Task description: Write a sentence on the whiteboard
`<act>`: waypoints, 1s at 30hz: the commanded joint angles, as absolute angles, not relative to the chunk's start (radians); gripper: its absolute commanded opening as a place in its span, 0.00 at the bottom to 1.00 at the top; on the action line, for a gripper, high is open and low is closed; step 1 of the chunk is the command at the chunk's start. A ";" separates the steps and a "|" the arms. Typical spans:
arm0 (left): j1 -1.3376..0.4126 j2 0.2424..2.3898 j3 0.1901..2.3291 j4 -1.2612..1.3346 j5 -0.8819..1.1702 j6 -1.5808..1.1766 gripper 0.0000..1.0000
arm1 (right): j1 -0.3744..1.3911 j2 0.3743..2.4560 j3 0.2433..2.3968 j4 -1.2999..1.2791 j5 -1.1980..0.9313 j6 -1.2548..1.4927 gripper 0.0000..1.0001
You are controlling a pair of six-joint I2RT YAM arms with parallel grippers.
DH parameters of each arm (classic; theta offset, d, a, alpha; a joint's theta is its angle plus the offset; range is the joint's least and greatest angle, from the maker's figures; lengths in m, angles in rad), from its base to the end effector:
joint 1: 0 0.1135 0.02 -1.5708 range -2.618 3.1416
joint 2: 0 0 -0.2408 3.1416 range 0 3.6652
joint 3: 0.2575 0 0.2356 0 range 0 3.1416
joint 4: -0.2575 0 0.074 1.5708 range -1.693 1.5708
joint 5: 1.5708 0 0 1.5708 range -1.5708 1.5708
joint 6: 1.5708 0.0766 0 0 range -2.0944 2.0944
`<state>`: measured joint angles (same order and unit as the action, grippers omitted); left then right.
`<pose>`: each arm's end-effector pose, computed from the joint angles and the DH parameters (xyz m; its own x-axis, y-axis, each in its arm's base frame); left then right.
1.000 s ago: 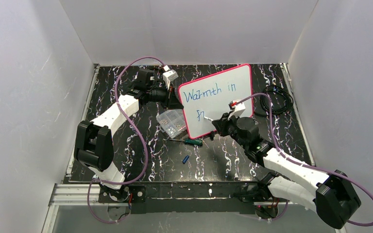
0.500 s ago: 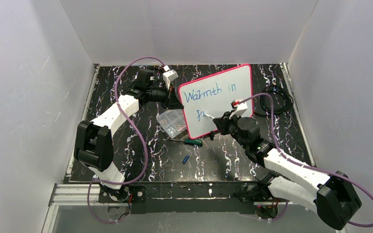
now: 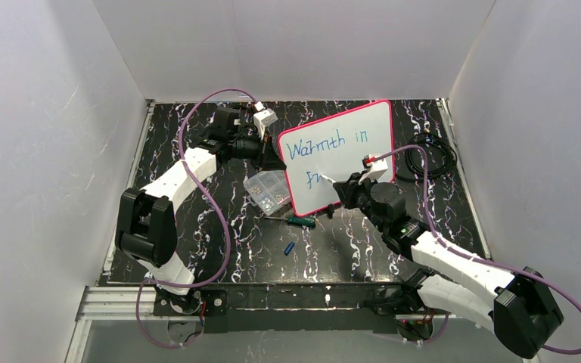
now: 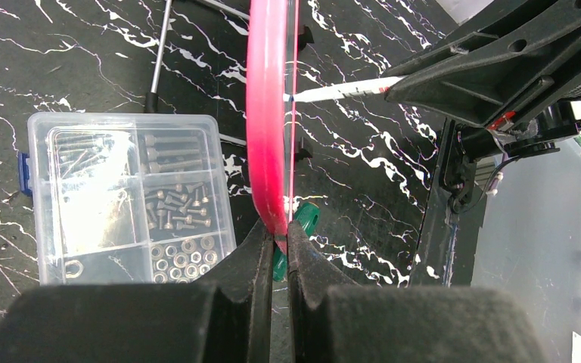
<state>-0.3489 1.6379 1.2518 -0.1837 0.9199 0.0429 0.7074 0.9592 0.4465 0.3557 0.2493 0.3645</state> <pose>0.3280 -0.1842 0.2586 -0.4706 0.1989 -0.8596 0.8576 0.3322 -0.3927 0.2069 0.1521 0.2280 -0.2695 0.2241 -0.9366 -0.3730 0.8724 0.3161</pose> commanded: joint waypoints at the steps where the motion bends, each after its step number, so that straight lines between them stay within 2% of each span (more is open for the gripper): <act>1: -0.359 1.569 1.288 -0.193 0.983 0.057 0.00 | 0.706 0.938 0.444 0.380 0.323 0.367 0.01; 14: -0.359 1.565 1.288 -0.197 0.984 0.059 0.00 | 0.706 0.943 0.416 0.361 0.323 0.380 0.01; 30: -0.359 1.566 1.294 -0.215 0.983 0.071 0.00 | 0.706 0.893 0.489 0.283 0.298 0.341 0.01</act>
<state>-0.3489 1.6379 1.2549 -0.1913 0.9203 0.0483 0.7071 0.9329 0.4305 0.3229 0.2859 0.3702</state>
